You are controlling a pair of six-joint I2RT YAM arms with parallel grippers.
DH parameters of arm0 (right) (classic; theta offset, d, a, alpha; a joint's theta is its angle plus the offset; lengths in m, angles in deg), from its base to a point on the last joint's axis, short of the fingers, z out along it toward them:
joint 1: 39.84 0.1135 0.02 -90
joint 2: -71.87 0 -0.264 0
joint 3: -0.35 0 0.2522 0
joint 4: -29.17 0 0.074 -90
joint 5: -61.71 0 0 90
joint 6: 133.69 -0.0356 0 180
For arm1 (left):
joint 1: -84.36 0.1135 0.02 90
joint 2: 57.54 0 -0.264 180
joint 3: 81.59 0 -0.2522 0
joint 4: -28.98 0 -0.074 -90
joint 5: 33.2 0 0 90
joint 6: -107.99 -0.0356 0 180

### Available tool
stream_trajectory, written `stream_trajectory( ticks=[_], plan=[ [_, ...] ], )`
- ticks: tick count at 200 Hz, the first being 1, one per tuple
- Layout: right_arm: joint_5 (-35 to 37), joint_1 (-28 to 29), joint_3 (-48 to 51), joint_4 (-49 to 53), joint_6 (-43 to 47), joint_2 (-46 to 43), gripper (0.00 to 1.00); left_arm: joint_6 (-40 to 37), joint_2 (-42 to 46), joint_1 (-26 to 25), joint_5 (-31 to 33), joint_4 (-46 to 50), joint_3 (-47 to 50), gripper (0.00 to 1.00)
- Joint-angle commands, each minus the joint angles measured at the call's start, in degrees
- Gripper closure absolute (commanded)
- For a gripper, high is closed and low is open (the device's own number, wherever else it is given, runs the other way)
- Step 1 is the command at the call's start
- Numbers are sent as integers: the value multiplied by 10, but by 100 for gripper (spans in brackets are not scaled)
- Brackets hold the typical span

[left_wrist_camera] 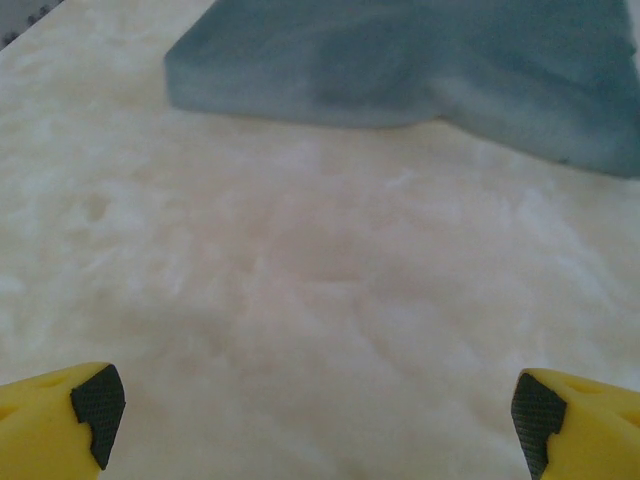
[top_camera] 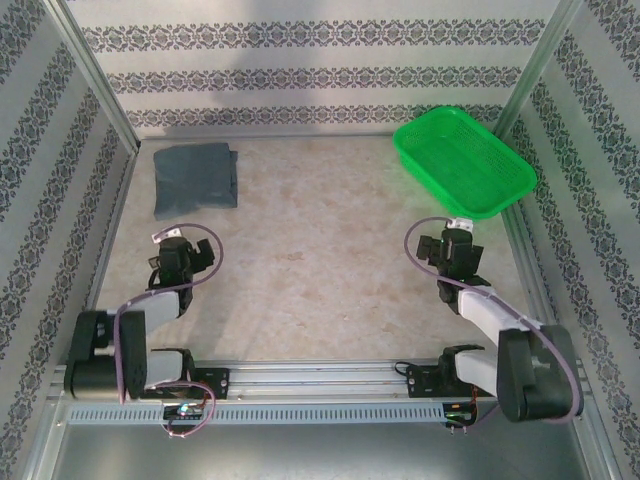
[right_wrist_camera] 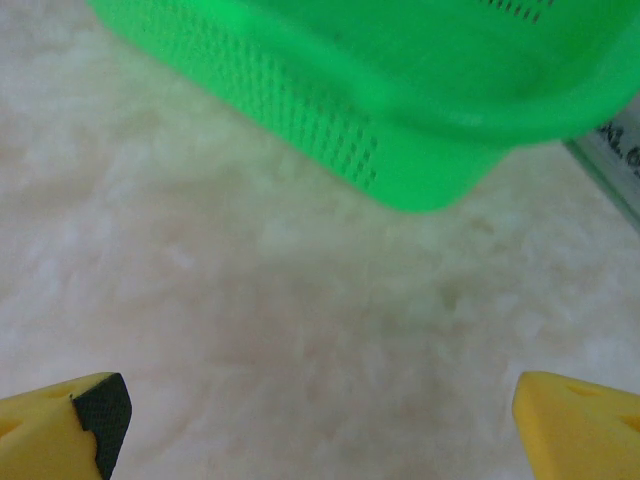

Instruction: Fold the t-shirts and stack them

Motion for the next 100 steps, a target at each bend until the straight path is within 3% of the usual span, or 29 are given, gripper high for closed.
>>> stream_trajectory(
  ticks=[1, 17, 45, 60, 78, 85, 100],
  plan=[
    [-39, -26, 0, -152, -5, 37, 2, -32, -46, 10, 7, -244, 25, 0],
    [-84, -30, -15, -171, 22, 63, 2, -61, -68, 5, -48, -324, 60, 0],
    [-116, -36, -10, -250, 33, 113, 2, -80, -162, -1, -72, -454, 66, 0],
    [-141, -30, -11, -236, 53, 110, 2, -76, -120, -1, -73, -345, 47, 0],
    [-124, -25, 39, -370, 51, 167, 2, -89, -141, -2, -94, -342, 22, 0],
    [-127, -24, 45, -423, 49, 190, 2, -92, -134, -2, -101, -298, 6, 0],
    [-137, -20, 15, -317, 62, 165, 2, -103, -130, -5, -122, -227, -30, 0]
  ],
)
